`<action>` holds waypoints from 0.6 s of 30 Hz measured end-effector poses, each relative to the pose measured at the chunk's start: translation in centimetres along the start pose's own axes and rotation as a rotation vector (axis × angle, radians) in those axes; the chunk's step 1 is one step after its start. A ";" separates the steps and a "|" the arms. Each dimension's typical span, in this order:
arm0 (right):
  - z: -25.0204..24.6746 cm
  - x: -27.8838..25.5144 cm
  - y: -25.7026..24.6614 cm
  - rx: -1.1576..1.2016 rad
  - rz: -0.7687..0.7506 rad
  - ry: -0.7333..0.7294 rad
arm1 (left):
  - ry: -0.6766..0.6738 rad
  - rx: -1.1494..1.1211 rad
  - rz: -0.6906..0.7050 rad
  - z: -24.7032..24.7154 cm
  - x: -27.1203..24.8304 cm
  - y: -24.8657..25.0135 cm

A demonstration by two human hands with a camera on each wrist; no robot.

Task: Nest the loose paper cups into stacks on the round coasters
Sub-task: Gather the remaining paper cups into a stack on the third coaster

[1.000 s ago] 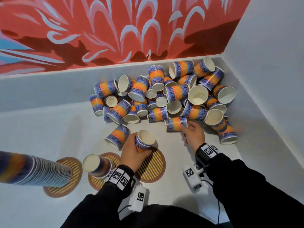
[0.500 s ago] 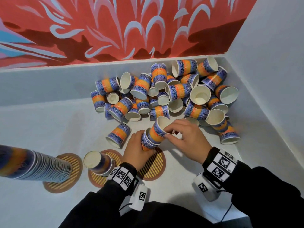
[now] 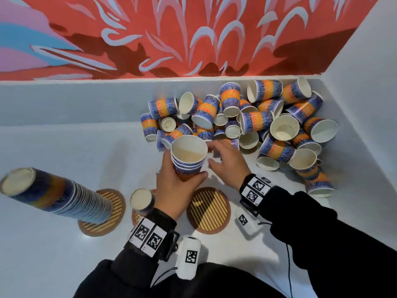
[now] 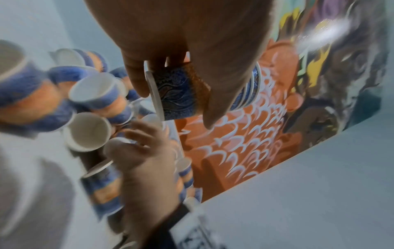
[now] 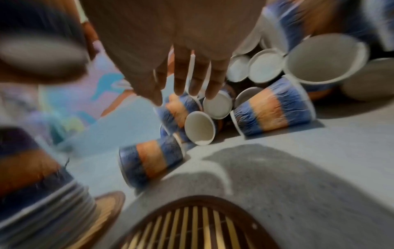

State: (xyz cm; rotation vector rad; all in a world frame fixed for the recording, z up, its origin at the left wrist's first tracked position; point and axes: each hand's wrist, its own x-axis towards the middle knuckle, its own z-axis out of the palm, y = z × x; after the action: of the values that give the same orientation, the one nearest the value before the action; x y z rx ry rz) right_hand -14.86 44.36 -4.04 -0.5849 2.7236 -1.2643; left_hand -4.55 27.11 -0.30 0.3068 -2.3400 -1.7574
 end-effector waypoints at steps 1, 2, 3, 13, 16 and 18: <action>1.4 1.0 0.1 -0.119 -0.080 -0.114 | 0.022 -0.040 0.031 -0.8 0.0 1.1; 2.6 1.6 -0.1 -0.183 -0.161 -0.218 | 0.035 -0.067 0.059 -1.6 0.1 2.1; 4.1 2.3 -0.3 -0.208 -0.205 -0.304 | 0.038 -0.078 0.084 -2.4 0.1 2.9; 9.7 2.9 -2.7 -0.350 -0.150 -0.243 | 0.108 0.129 0.198 -8.0 0.6 3.6; 7.2 0.8 -3.0 -0.062 -0.011 -0.241 | 0.083 0.093 0.189 -8.8 0.7 3.9; 5.2 -1.1 -4.0 0.219 0.088 -0.196 | 0.028 0.037 0.194 -8.9 0.8 4.4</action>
State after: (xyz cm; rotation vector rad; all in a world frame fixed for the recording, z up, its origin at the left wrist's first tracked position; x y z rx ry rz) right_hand -11.41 38.72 -4.55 -0.5284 2.3873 -1.3793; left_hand -2.97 19.88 6.41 0.1054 -2.2981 -1.6115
